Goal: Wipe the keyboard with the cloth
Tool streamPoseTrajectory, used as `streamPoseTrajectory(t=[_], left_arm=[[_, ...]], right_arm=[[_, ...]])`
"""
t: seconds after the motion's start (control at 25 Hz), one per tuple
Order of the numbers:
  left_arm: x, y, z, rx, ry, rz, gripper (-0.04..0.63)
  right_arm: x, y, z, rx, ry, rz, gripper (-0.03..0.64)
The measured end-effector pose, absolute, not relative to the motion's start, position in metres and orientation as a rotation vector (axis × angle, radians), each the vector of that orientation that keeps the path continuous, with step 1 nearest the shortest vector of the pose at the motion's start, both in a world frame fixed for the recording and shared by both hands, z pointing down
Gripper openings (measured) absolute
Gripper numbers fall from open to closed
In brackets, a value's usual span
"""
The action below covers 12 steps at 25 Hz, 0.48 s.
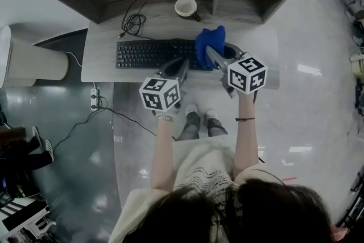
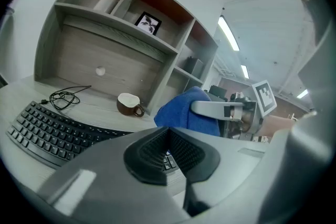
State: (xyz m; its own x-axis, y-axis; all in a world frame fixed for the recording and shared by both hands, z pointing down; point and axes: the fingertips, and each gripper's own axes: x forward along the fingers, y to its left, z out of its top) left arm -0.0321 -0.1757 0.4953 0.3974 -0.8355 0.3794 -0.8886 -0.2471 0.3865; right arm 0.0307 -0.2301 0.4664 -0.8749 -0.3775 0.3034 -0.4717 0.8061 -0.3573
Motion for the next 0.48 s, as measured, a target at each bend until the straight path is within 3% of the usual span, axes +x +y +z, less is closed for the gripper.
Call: streamPoseTrajectory(t=[0.48], left_arm=[[-0.027, -0.184, 0.517, 2.197, -1.246, 0.185, 0.003]], right_arm=[[0.040, -0.240, 0.479, 0.874, -2.723, 0.660, 0.058]])
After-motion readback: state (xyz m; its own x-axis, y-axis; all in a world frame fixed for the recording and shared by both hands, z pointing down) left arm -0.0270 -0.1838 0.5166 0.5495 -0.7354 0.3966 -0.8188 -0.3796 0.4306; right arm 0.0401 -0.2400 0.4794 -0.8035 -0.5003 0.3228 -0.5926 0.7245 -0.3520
